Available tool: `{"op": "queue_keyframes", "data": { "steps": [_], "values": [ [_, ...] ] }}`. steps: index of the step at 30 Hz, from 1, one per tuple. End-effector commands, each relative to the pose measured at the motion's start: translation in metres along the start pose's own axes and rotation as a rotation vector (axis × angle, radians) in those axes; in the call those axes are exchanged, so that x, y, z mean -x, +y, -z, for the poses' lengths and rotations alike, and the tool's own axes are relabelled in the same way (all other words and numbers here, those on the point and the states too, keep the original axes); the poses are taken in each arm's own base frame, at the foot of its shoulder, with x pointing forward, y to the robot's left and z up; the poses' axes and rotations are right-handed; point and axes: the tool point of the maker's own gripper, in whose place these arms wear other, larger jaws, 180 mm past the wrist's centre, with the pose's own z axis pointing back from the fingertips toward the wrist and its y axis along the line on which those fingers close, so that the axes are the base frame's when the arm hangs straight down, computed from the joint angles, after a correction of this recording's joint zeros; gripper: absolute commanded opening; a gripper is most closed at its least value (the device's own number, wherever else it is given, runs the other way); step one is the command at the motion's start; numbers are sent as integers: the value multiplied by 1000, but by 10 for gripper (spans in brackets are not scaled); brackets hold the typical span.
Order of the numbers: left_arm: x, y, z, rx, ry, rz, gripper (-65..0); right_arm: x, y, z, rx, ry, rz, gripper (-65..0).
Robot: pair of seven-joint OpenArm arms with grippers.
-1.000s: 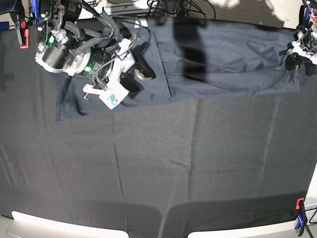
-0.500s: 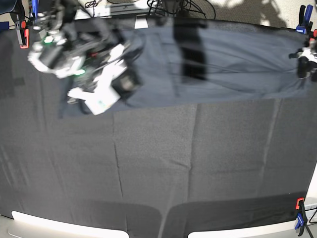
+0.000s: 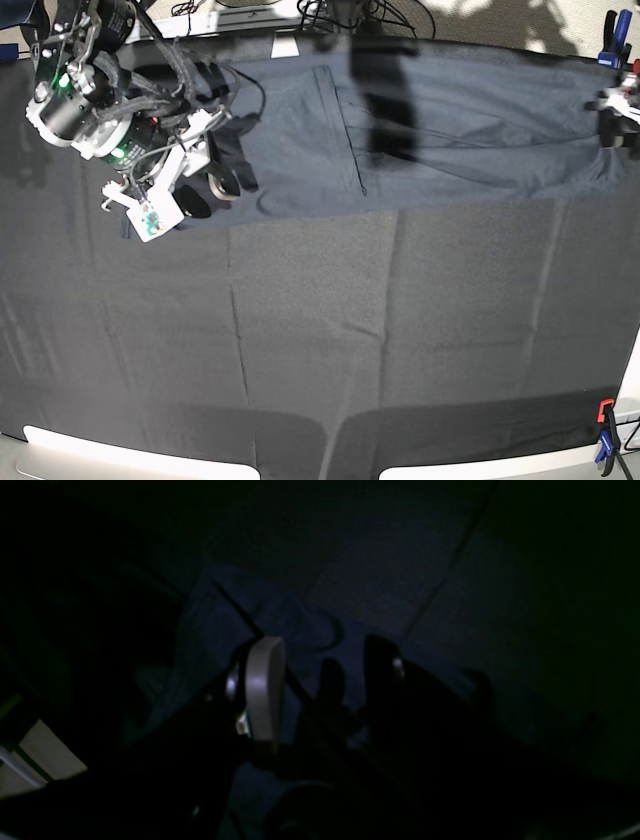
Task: Layout the t-shirt on the table in an organized manner, then fold the t-shirt properly
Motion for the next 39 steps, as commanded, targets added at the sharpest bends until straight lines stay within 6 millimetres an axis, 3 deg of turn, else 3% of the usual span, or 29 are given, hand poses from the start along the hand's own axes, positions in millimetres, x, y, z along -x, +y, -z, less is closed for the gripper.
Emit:
{"op": "queue_keyframes", "data": {
  "steps": [1, 5, 10, 17, 22, 26, 29, 35, 39],
  "values": [
    [-18, 2, -3, 1, -53, 17, -394, -14, -1, -4, 3, -54, -19, -394],
    [-10, 7, 4, -36, -38, -16, -396, -14, 0, -4, 3, -51, -19, -394],
    [16, 21, 18, -61, 16, -120, -396, -12, 0, -4, 2, -42, -19, -394],
    [23, -9, 19, 115, 45, -259, -418, -12, -1, -4, 3, -39, -19, -394],
    [32, -18, 17, 157, 105, -290, -431, -13, -1, -4, 3, -44, -19, -394],
    [32, -18, 17, 157, 104, -290, -472, -13, -1, -4, 3, -47, -19, -394],
    [30, -17, 18, 155, 93, -290, -650, -14, -1, -4, 3, -51, -19, -394],
    [8, -4, 14, 128, 16, -266, -650, -12, -3, -4, 12, -41, -28, -394],
    [-12, 8, 7, 111, 3, -198, -650, -11, -16, -7, 60, -18, -68, -394]
  ]
}}
